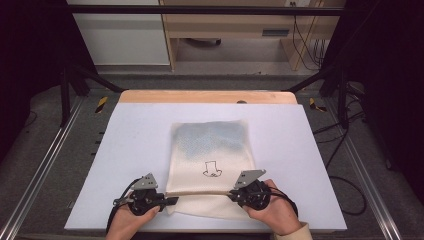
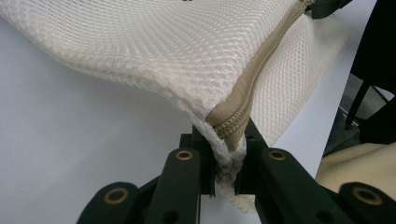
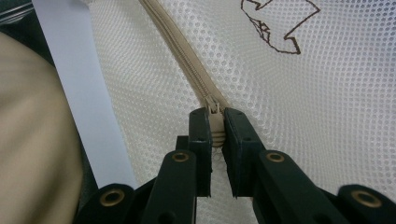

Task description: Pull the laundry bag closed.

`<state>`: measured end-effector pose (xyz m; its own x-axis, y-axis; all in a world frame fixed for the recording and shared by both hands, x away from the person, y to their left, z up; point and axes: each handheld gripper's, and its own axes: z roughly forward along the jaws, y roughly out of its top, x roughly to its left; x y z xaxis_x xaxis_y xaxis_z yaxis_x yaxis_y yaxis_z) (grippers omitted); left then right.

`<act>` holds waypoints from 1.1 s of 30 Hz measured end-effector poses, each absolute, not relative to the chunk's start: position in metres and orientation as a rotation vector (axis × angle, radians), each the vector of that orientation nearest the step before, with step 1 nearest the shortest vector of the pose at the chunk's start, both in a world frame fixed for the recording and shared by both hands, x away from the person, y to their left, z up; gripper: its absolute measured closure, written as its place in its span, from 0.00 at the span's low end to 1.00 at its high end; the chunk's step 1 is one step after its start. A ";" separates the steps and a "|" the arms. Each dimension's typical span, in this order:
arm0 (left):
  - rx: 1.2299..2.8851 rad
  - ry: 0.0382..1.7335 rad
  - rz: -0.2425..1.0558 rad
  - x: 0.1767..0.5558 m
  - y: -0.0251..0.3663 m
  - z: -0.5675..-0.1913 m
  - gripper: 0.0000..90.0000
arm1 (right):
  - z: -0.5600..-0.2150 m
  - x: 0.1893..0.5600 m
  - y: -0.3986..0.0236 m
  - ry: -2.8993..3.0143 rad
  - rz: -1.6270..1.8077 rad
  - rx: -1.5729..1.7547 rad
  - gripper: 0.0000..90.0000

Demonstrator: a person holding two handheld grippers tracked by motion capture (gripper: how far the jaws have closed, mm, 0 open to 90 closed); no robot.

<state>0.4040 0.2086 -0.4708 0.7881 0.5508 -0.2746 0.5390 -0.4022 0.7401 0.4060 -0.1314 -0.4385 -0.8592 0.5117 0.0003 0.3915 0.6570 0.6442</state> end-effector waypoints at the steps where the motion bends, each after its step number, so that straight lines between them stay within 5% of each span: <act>1: 2.080 0.807 0.017 0.404 0.208 -0.471 0.91 | -0.438 0.406 -0.132 2.693 0.985 0.743 0.91; 33: 2.074 0.811 0.023 0.405 0.211 -0.469 0.91 | -0.439 0.402 -0.151 2.658 0.983 0.799 0.91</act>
